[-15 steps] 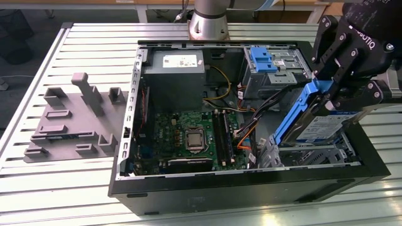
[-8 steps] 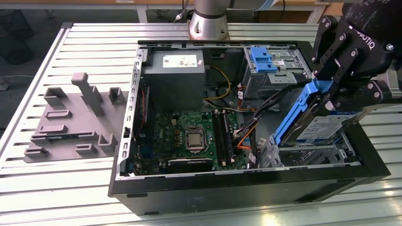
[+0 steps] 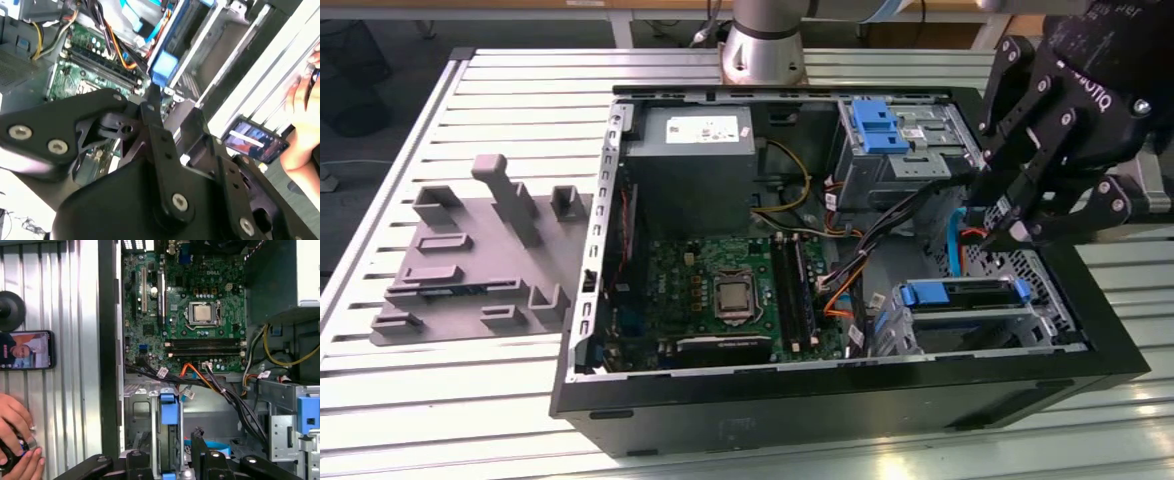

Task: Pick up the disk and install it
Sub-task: 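Insert the disk into the insertion slot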

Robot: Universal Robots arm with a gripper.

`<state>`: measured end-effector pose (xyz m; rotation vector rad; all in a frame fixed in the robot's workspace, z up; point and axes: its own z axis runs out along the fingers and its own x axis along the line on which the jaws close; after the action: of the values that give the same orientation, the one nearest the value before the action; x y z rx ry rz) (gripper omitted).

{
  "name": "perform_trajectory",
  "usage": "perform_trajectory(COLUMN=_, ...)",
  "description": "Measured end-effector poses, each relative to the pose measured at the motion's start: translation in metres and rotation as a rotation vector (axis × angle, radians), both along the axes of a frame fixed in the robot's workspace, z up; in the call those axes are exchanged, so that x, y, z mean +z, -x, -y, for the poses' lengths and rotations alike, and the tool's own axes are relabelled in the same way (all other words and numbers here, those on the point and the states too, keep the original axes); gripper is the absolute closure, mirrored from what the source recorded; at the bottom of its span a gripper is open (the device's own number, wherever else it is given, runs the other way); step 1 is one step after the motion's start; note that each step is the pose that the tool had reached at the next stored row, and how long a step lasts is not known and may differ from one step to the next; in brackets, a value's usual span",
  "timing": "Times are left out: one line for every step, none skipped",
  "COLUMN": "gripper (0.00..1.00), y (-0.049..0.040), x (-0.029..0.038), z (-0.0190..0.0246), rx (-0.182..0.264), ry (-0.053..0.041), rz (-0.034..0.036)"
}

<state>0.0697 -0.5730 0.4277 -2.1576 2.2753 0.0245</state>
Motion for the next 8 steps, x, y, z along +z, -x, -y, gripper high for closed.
perform_trajectory(gripper=0.56, y=0.0, x=-0.0018, z=0.0, rx=0.0, ry=0.0, rz=0.0001)
perform_trajectory(gripper=0.56, y=0.0, x=-0.0035, z=0.0, rx=0.0, ry=0.0001, rz=0.0001)
perform_trajectory(gripper=0.56, y=0.0, x=-0.0055, z=0.0, rx=0.0, ry=0.0, rz=0.0001)
perform_trajectory(gripper=0.56, y=0.0, x=-0.0073, z=0.0, rx=0.0, ry=0.0, rz=0.0002)
perform_trajectory(gripper=0.58, y=0.0, x=-0.0091, z=0.0, rx=0.0, ry=0.0001, rz=0.0001)
perform_trajectory(gripper=0.58, y=0.0, x=-0.0108, z=0.0, rx=0.0, ry=0.0002, rz=0.0001)
perform_trajectory(gripper=0.64, y=0.0, x=-0.0126, z=0.0, rx=0.0, ry=0.0002, rz=0.0001)
perform_trajectory(gripper=0.7, y=0.0, x=-0.0145, z=0.0, rx=0.0, ry=0.0001, rz=0.0001)
